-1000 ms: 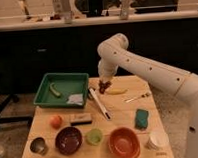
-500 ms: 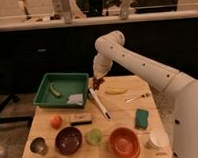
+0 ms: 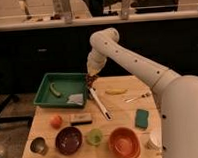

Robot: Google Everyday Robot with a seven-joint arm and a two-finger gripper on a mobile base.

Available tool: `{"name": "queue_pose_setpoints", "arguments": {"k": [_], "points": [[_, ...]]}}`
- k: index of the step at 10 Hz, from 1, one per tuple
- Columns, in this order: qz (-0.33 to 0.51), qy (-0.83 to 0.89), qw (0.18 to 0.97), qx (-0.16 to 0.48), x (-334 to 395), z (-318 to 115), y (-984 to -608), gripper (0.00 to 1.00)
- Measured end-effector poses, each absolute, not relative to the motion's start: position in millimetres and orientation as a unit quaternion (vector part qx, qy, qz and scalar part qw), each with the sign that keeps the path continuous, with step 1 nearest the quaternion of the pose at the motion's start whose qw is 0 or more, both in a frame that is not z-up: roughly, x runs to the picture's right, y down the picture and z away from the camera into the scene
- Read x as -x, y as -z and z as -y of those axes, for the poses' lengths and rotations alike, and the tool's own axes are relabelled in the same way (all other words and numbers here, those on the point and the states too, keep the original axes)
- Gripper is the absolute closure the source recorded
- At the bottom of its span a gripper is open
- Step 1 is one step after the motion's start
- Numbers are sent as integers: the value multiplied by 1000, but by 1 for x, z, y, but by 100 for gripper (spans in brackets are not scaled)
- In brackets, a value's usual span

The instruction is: Place grapes in tray

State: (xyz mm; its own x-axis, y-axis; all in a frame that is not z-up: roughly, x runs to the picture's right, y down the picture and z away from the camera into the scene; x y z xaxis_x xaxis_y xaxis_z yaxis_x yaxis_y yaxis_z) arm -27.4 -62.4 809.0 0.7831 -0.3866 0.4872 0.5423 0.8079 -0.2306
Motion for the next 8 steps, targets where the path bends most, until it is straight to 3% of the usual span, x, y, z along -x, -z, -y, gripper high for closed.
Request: {"name": "queue_pose_setpoints", "arguments": {"k": [8], "points": [[215,252,926,179,27,64,-809,100]]}}
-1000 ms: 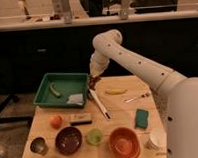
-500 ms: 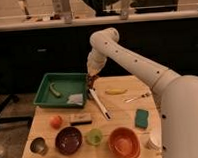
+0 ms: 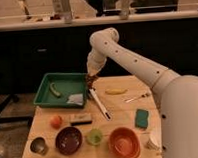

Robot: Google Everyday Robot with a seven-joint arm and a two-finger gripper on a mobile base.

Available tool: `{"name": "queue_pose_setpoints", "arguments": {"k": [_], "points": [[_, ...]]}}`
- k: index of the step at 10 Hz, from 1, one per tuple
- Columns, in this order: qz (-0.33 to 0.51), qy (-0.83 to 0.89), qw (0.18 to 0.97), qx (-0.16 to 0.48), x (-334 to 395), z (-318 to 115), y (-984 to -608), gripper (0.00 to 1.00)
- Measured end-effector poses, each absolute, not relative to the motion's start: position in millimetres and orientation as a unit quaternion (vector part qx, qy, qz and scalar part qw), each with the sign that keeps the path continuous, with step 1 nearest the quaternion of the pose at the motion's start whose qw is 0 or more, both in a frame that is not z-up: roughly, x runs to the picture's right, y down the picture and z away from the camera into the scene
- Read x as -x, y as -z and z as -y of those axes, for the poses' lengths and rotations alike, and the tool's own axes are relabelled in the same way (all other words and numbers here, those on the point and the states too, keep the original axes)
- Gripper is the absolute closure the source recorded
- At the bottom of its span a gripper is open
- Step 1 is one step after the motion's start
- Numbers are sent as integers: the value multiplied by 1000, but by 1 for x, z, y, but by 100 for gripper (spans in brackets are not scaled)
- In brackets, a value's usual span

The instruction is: Place grapes in tray

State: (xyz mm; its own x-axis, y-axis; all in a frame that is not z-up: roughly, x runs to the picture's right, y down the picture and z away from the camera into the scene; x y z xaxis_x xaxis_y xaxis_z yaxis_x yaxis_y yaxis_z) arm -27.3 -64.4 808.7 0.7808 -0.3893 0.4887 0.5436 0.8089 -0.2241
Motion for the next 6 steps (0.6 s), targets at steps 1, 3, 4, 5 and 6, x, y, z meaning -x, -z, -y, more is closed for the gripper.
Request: {"name": "queue_pose_setpoints", "arguments": {"k": [1,3,4,5,6], "points": [[217,254,926,177,32,67,-808,100],[229,263,922,168,60,74,-808,100],[235,266,921,163,72,78,-807,100],[243,271,918,158,84,82,-807,100],[250,275,916,154,94,87,-807,100]]}}
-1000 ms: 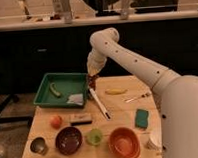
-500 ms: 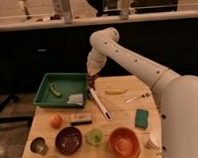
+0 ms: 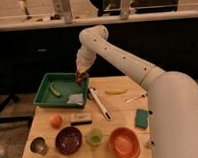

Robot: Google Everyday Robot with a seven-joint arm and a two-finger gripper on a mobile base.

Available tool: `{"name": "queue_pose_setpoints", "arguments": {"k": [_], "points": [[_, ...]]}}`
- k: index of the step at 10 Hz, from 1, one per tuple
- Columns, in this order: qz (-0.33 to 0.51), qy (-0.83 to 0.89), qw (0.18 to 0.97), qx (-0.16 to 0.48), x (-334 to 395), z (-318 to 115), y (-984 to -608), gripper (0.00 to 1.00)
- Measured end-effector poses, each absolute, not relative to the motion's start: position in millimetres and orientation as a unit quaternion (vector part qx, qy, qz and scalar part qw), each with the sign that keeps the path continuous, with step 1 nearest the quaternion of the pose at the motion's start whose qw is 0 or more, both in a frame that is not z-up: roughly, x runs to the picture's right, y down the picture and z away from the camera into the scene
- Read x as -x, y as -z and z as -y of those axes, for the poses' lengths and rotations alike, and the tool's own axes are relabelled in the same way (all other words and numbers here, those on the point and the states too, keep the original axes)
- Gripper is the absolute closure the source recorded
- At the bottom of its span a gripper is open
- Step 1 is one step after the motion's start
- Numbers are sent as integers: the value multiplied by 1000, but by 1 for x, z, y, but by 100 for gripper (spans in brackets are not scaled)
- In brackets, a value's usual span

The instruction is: Place grapes in tray

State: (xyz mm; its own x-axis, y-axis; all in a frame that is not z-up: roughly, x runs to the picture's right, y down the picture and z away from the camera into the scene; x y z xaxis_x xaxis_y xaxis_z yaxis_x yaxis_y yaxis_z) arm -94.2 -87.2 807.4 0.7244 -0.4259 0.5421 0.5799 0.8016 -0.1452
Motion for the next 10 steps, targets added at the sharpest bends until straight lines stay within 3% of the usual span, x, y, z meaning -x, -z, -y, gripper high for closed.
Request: {"name": "queue_pose_setpoints", "arguments": {"k": [5,10], "points": [[294,283,900,152,142,92,-821,100],[326,278,885,183,165,64,-853,100]]}}
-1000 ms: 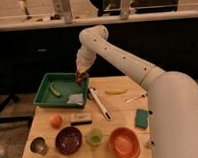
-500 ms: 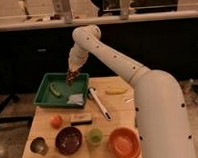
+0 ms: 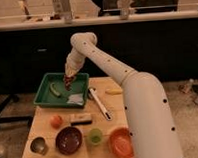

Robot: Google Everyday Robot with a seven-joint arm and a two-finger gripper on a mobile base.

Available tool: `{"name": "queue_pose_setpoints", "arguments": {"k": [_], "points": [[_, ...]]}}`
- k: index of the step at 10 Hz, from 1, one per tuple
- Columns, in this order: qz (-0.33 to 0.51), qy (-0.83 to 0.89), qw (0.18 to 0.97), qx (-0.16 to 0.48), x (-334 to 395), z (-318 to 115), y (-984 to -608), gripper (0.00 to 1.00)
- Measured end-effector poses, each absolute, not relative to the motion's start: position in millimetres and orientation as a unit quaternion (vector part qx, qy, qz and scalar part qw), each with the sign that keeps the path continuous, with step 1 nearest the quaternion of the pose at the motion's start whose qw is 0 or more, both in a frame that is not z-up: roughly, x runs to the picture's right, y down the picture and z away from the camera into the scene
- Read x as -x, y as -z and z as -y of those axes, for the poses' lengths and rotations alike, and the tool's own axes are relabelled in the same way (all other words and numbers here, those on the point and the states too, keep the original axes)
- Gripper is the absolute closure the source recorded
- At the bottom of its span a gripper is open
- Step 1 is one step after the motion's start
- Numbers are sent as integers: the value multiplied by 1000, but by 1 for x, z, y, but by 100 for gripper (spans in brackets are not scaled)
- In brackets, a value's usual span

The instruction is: Place grapes in tray

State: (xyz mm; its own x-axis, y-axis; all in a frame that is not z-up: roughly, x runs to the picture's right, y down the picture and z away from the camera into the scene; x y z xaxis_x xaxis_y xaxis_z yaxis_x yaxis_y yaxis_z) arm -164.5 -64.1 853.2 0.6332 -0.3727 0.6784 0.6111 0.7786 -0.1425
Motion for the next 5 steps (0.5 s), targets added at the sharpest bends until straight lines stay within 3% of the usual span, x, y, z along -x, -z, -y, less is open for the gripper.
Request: {"name": "queue_pose_setpoints", "arguments": {"k": [2,5], "points": [[325,277,886,182,163,65,-853,91],[325,277,885,183,163,65,-853,61]]}}
